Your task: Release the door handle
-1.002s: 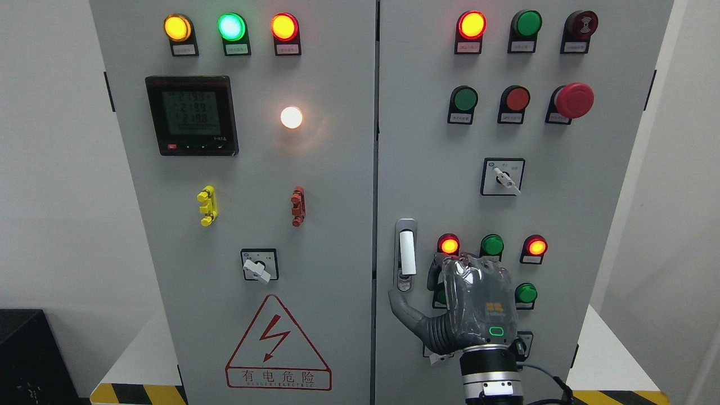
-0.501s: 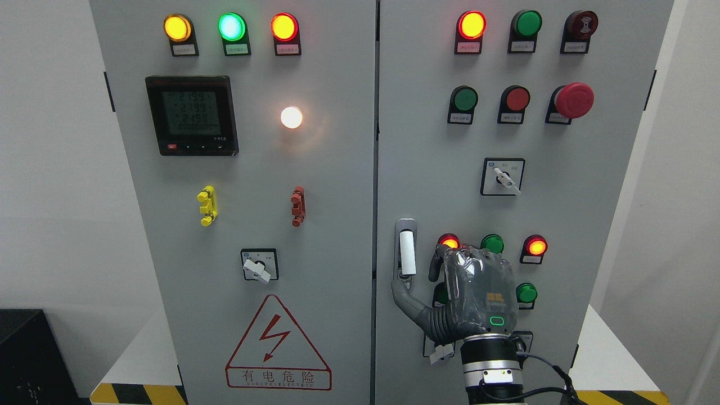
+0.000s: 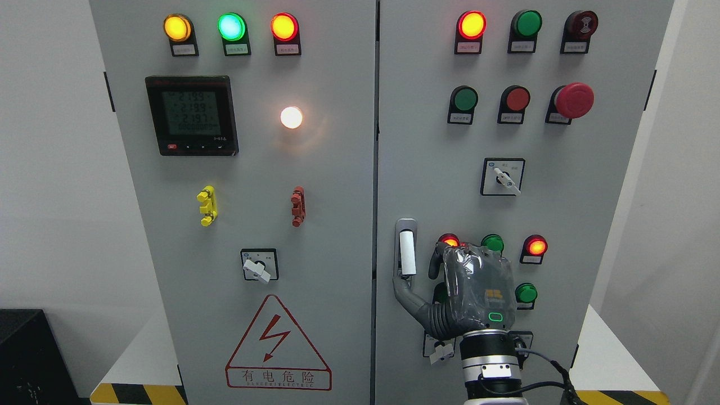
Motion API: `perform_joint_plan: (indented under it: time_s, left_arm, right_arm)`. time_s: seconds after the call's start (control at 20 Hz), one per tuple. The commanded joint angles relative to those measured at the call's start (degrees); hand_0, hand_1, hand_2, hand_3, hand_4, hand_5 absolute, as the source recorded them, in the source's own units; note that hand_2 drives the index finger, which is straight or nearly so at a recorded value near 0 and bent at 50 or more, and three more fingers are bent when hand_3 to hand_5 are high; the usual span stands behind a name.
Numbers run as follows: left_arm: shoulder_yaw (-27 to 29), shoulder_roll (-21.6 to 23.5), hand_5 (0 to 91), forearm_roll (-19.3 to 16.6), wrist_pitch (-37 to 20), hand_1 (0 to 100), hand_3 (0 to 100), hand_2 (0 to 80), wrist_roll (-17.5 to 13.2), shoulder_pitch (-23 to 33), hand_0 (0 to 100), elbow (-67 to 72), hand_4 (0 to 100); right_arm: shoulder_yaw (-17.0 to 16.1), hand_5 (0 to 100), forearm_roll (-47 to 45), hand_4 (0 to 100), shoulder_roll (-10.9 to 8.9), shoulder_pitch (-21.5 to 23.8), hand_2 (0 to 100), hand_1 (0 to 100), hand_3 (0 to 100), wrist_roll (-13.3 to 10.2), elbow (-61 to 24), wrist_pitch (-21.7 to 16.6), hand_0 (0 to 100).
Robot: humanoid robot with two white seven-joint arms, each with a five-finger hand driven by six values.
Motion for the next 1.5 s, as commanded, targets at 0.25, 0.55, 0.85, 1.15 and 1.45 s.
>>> perform_joint_plan:
  time_s: [0.25, 0.55, 0.85, 1.15, 1.45]
  left_arm:
    - [0.0, 0.0, 0.0, 0.0, 0.2, 0, 11, 4.4, 0.0, 0.0, 0, 0.0, 0]
    - [0.0, 0.0, 0.0, 0.0, 0.3, 0, 11, 4.5, 0.0, 0.0, 0, 0.0, 0]
    - [0.0, 0.0, 0.0, 0.0, 0.2, 0, 11, 4.6, 0.0, 0.0, 0, 0.0, 0]
    - [0.0, 0.0, 0.0, 0.0, 0.2, 0, 11, 4.6, 0.0, 0.0, 0, 0.0, 0]
    - [0.0, 0.0, 0.0, 0.0, 0.2, 0, 11, 4.7, 0.0, 0.0, 0, 0.0, 0]
  right_arm:
    - [-0.2, 73, -0.3, 81, 0.08, -0.7, 73, 46, 100, 0.0, 0.7, 0.0, 11]
    - [-0.3, 73, -0.3, 81, 0.08, -0.8, 73, 45, 100, 0.0, 0.7, 0.0, 16]
    - [-0.4, 73, -0.3, 81, 0.08, -0.9, 73, 44, 100, 0.0, 0.7, 0.1, 20]
    - [-0.9, 73, -0.3, 81, 0.08, -0.9, 73, 45, 100, 0.0, 0.7, 0.1, 23]
    - [-1.2, 73, -0.4, 80, 0.08, -0.9, 73, 46, 100, 0.0, 0.7, 0.5, 24]
